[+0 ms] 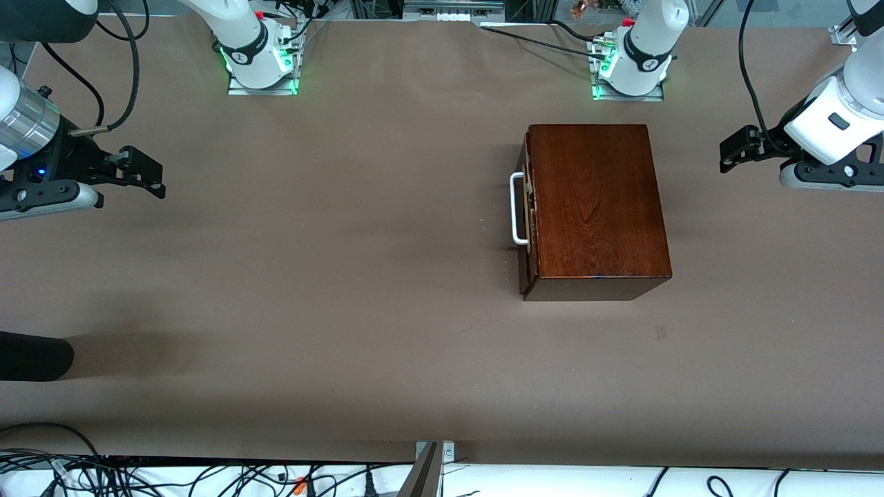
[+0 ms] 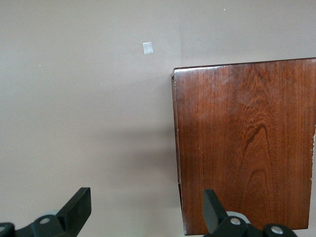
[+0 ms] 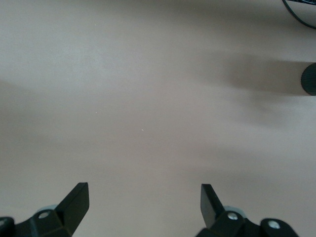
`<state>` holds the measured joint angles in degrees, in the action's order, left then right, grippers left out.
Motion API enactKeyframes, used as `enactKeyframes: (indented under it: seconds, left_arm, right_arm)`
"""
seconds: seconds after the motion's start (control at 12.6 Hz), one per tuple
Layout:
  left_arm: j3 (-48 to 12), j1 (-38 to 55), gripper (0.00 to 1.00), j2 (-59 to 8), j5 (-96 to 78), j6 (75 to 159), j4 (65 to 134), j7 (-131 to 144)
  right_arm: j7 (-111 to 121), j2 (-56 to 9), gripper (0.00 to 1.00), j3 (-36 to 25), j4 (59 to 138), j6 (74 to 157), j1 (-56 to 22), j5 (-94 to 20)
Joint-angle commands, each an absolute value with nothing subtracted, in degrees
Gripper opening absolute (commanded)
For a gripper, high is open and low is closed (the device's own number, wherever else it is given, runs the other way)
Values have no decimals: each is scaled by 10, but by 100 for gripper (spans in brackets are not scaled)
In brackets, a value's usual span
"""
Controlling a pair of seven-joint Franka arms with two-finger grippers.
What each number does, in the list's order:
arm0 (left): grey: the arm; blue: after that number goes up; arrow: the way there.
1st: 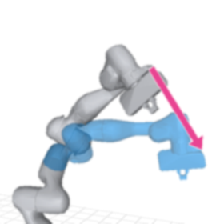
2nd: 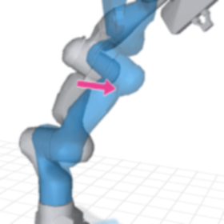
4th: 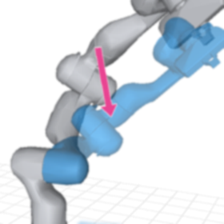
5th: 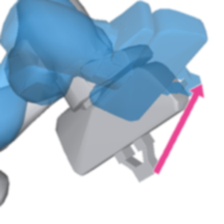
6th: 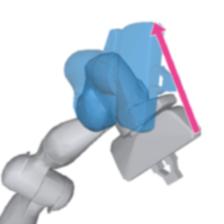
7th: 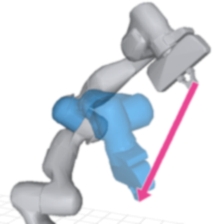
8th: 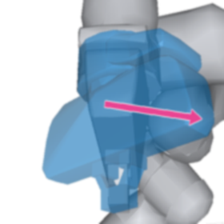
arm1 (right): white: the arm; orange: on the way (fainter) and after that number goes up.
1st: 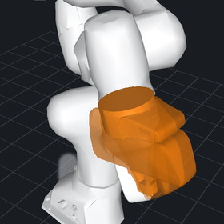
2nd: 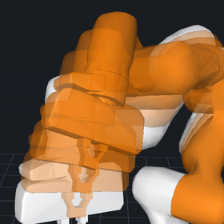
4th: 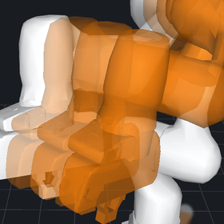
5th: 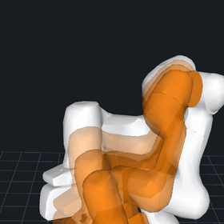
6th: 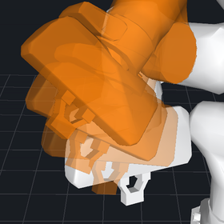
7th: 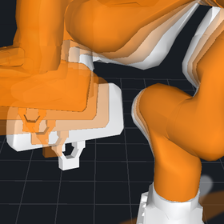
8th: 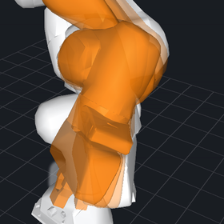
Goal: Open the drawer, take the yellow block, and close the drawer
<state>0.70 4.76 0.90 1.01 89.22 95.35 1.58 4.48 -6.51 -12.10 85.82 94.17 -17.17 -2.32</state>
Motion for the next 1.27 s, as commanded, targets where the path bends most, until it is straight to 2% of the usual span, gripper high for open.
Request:
enactKeyframes:
  seconds: [0.0, 0.72, 0.96, 1.19]
  left_arm:
    - [6, 43, 100, -3, -6, 861, 933, 14]
    - [-24, 54, 100, -6, -7, 861, 934, 21]
    - [-63, 55, 100, -25, -7, 874, 932, 28]
    - [-134, 55, 100, -84, -3, 879, 866, 95]
  right_arm:
    - [51, -65, 100, -120, 855, 938, -168, -25]
    - [51, -65, 100, -120, 855, 938, -168, -25]
    - [49, -65, 100, -120, 855, 938, -169, -25]
    - [50, -65, 100, -120, 855, 938, -169, -25]
